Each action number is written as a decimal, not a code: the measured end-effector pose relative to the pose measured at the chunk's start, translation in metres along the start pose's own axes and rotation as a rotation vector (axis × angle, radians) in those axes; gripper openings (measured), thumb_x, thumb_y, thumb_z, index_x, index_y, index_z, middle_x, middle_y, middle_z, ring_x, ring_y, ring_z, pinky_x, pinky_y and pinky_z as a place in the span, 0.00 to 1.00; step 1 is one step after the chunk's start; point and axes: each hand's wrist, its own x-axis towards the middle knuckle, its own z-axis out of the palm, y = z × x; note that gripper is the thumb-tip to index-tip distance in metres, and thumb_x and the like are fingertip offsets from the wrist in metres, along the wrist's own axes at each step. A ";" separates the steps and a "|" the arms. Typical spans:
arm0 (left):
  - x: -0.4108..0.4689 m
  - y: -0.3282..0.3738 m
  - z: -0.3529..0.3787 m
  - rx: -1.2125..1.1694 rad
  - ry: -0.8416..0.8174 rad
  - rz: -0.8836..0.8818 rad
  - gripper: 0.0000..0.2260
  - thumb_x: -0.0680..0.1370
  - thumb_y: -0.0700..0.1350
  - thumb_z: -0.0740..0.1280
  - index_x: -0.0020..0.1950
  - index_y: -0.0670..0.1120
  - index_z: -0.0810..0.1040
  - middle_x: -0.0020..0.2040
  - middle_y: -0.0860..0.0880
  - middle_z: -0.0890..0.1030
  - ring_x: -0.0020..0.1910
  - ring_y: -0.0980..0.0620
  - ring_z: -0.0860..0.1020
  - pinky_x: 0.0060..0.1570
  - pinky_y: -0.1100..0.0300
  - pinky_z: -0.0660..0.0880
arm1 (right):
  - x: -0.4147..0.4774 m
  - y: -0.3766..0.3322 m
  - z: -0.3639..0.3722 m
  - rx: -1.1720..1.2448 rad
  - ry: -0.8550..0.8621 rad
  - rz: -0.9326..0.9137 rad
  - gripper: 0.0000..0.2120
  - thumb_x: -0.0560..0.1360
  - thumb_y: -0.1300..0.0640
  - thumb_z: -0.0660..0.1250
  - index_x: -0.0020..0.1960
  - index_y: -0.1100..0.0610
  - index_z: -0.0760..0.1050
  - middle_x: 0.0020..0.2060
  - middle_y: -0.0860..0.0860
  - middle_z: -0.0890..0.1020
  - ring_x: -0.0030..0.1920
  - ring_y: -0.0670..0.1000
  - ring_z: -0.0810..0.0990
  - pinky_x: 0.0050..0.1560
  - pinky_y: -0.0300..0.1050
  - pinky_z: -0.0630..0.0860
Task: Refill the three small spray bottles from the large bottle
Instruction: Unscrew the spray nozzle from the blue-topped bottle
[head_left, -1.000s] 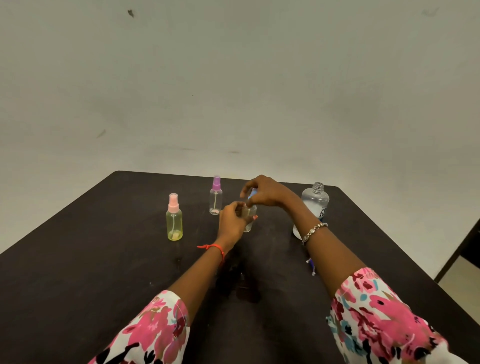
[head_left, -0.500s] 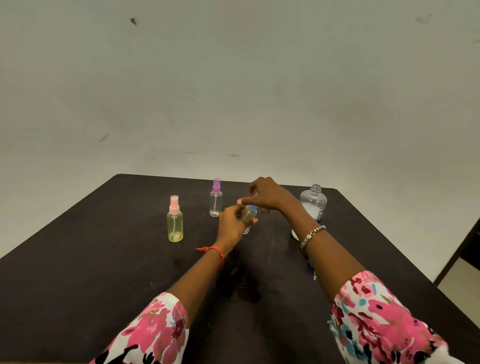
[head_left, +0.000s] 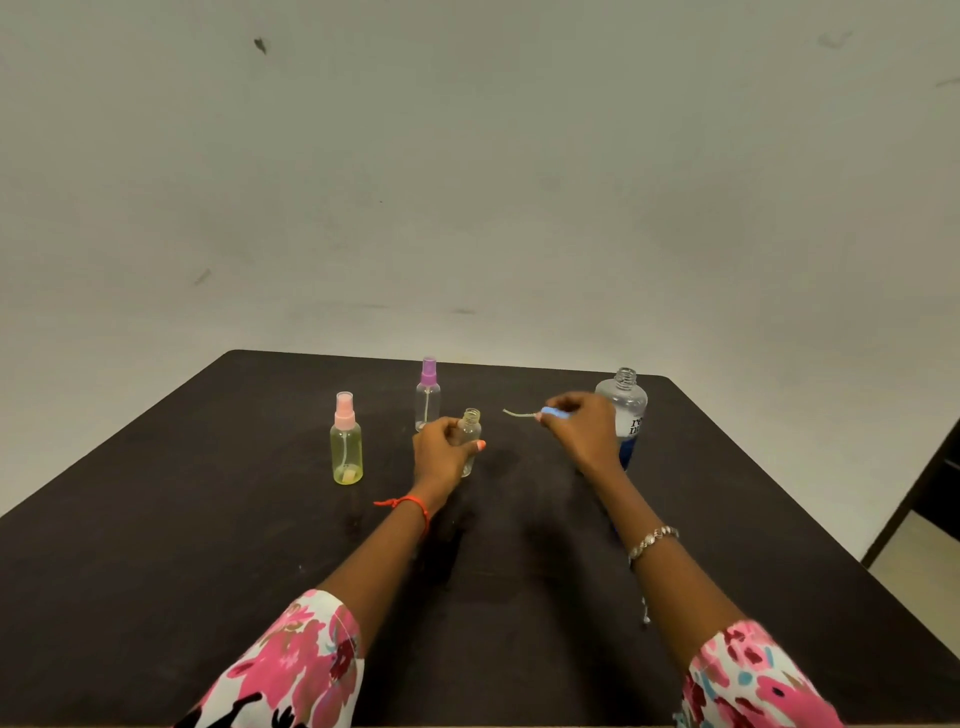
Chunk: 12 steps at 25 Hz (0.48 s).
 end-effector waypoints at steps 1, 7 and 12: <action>0.001 0.000 0.000 -0.008 0.018 -0.008 0.13 0.70 0.36 0.72 0.53 0.37 0.78 0.47 0.44 0.79 0.48 0.50 0.76 0.48 0.61 0.72 | -0.009 0.011 0.002 0.005 0.029 0.038 0.04 0.67 0.64 0.70 0.41 0.64 0.80 0.38 0.59 0.83 0.39 0.52 0.79 0.40 0.41 0.73; 0.001 0.003 0.005 -0.021 0.031 0.018 0.12 0.69 0.37 0.72 0.51 0.37 0.78 0.45 0.45 0.79 0.46 0.49 0.77 0.47 0.60 0.73 | -0.048 0.038 0.013 -0.327 -0.184 0.150 0.11 0.68 0.56 0.70 0.48 0.58 0.75 0.46 0.52 0.78 0.44 0.50 0.75 0.39 0.42 0.68; -0.001 0.005 0.008 -0.027 0.014 0.022 0.14 0.70 0.37 0.72 0.54 0.36 0.77 0.47 0.44 0.79 0.47 0.50 0.77 0.49 0.60 0.73 | -0.058 0.034 0.012 -0.316 -0.288 0.187 0.11 0.67 0.54 0.73 0.43 0.55 0.72 0.44 0.52 0.78 0.42 0.49 0.76 0.37 0.39 0.69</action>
